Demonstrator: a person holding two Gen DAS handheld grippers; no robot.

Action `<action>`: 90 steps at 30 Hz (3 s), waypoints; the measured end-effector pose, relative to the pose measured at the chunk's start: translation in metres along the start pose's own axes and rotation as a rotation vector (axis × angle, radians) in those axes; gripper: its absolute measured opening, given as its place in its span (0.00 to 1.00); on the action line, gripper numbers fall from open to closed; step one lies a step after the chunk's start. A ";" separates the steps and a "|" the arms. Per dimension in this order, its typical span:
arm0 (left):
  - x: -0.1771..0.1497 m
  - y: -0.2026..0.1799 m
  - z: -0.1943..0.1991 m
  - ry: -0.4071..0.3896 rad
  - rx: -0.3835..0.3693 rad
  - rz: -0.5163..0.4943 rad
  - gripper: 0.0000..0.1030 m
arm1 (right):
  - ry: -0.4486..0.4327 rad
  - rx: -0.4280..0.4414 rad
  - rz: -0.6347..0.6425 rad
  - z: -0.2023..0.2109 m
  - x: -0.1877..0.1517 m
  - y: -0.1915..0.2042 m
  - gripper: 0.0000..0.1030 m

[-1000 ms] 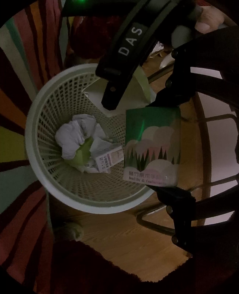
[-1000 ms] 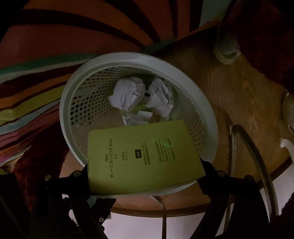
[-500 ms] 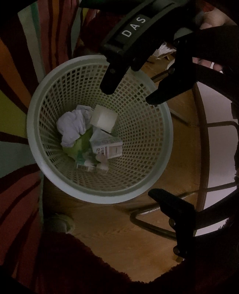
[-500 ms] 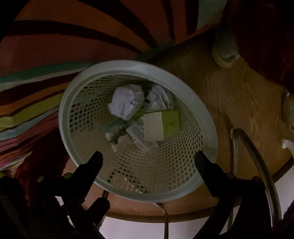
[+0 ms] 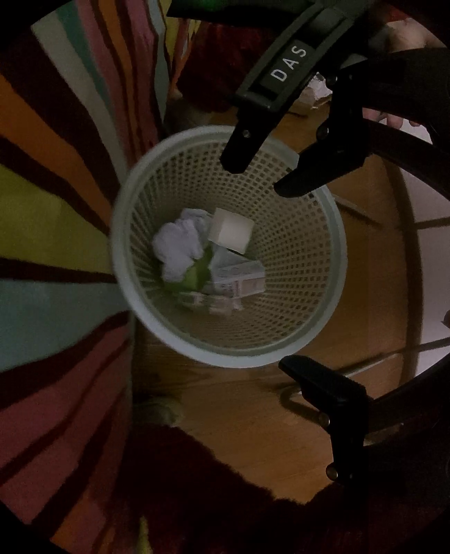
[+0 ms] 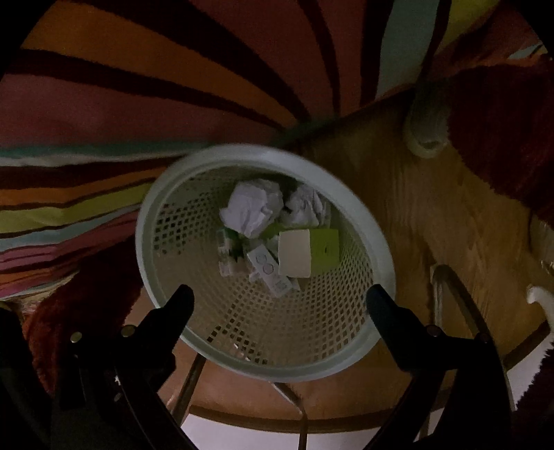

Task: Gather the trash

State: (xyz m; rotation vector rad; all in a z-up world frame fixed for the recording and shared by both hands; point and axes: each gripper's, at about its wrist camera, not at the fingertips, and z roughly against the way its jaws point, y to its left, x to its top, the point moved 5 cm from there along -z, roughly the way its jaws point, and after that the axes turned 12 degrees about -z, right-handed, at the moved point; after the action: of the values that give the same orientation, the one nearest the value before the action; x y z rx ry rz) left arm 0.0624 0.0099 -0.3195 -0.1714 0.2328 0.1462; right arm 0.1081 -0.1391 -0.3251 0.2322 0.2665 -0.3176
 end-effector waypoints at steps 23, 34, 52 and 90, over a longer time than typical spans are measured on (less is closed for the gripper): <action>0.008 -0.004 0.107 -0.417 0.166 -0.185 0.87 | -0.369 0.074 0.223 0.130 -0.010 0.024 0.93; -0.012 -0.021 0.164 -0.640 0.184 -0.240 0.87 | -0.606 0.106 0.339 0.190 -0.033 0.032 0.93; -0.043 -0.042 0.243 -0.857 0.221 -0.264 0.87 | -0.846 0.174 0.437 0.258 -0.067 0.049 0.92; -0.064 -0.047 0.304 -0.983 0.251 -0.229 0.87 | -1.046 0.204 0.398 0.320 -0.082 0.043 0.93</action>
State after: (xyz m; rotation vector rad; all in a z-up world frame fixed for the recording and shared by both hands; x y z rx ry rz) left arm 0.0746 0.0120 -0.0059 0.1351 -0.7450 -0.0381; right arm 0.1180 -0.1619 0.0067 0.2850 -0.8412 -0.0396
